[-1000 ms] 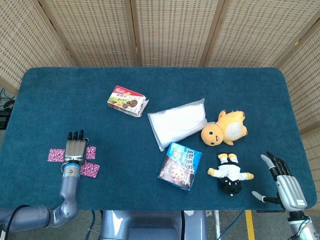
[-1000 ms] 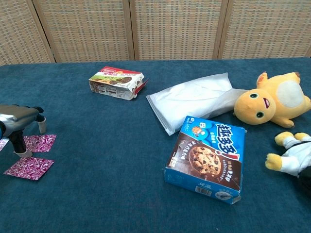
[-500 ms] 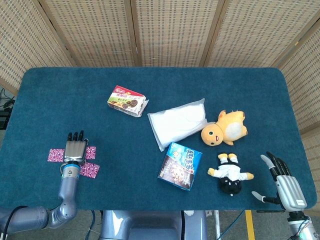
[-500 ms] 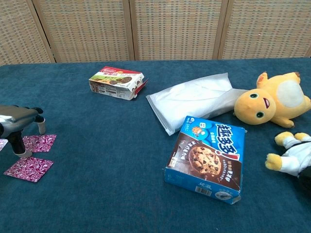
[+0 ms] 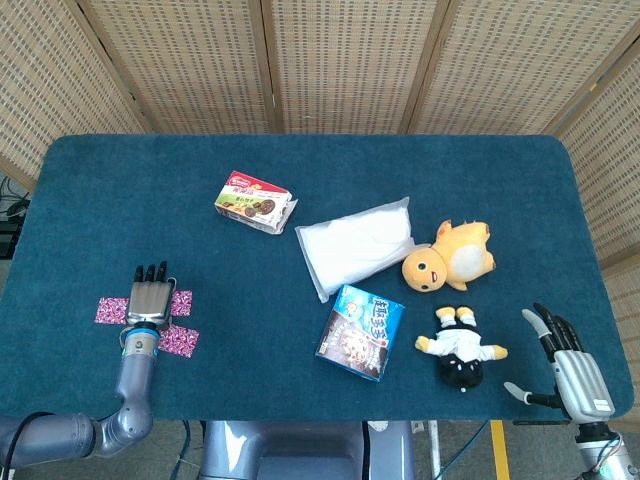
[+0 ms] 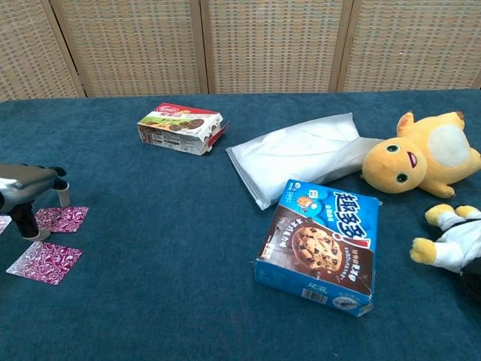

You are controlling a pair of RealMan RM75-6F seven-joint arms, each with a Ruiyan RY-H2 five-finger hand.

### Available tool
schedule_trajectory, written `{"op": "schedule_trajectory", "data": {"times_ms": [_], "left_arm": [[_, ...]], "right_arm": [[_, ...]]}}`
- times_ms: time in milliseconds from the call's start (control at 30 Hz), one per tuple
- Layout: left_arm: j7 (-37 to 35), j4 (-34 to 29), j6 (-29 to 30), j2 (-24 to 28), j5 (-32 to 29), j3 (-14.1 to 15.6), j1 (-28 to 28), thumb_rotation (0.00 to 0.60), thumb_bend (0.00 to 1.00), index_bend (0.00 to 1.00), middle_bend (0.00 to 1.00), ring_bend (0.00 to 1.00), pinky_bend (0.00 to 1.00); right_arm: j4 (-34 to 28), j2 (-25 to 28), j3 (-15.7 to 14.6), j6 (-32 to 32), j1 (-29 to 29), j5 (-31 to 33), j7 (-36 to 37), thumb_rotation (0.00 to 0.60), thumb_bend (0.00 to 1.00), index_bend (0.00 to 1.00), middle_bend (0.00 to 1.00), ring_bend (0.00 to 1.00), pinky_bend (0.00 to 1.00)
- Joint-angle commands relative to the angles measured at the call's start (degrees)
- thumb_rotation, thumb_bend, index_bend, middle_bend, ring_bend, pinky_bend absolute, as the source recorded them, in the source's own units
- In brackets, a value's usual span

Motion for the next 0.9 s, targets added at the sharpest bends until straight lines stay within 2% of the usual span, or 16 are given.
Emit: {"op": "schedule_trajectory", "data": {"times_ms": [33,433,900], "left_arm": [[-0.1,-0.1,0.0,0.0,0.2,0.1,0.1,0.6,0.37,0.5,0.0,0.0,0.0],[-0.7,-0.7,0.1,0.4,0.6,0.0,0.2,0.6,0.37,0.51,0.0,0.0,0.0],[-2.8,-4.6,0.5,4.1,2.3,-0.2,0.8,0.6,0.37,0.51,0.0,0.0,0.0]], "right_arm": [[0.1,0.0,0.0,-0.2,0.0,0.2,0.0,0.6,0.1,0.04,0.0,0.0,0.0],[0.0,0.1,0.0,0.2,-0.1,-0.1,0.0,0.6,0.1,0.04,0.0,0.0,0.0],[0.0,0.0,-0.1,0.2,-0.1,-0.2,-0.2,0.6,0.11,0.04,0.0,0.0,0.0]]}}
